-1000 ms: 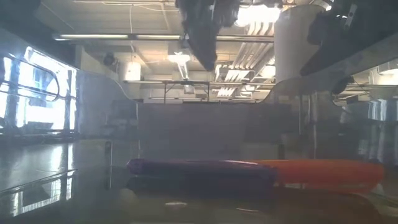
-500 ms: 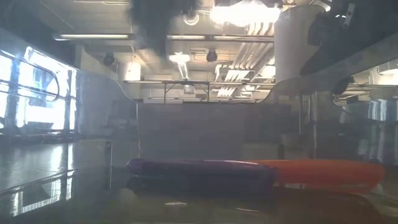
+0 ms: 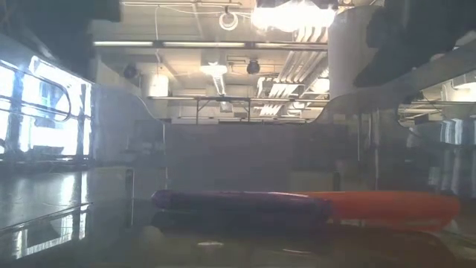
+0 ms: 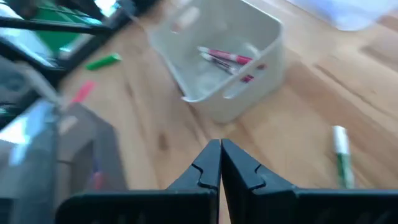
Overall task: Pick & Place Markers
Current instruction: Put the yellow highlighter into the transparent bin
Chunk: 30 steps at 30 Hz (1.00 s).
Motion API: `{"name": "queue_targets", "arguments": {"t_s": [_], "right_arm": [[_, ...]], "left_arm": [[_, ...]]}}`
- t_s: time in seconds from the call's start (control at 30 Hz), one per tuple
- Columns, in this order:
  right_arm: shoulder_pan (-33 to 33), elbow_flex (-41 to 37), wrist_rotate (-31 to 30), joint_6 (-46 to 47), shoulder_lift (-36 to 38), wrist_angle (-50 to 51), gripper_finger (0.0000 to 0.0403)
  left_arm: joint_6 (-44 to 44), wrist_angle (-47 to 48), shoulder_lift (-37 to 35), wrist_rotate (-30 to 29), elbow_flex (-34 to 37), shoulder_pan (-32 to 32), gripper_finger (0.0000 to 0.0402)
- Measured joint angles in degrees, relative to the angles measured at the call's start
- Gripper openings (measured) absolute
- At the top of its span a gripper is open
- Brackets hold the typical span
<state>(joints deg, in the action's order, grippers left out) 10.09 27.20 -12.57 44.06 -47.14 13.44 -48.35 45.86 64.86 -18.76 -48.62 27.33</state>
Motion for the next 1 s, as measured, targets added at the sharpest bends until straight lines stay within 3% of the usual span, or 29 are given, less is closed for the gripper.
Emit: {"name": "queue_targets", "arguments": {"t_s": [0.2,0.47,0.73,1.0], "right_arm": [[4.8,14.0,-5.8,8.9,-11.5,18.1,0.0000],[10.2,34.2,-5.2,24.7,-32.8,44.2,0.0000],[11.7,43.1,2.0,34.0,-48.1,48.1,0.0018],[13.5,44.7,5.7,36.2,-56.1,50.9,0.0066]], "left_arm": [[0.6,2.1,-14.0,-2.5,7.8,0.8,0.0000],[3.5,6.7,-27.9,-4.3,12.3,0.8,0.0000],[5.2,10.5,-36.3,-4.3,13.8,0.8,0.0000],[5.2,13.5,-38.2,-2.2,13.8,0.8,0.0000]]}}
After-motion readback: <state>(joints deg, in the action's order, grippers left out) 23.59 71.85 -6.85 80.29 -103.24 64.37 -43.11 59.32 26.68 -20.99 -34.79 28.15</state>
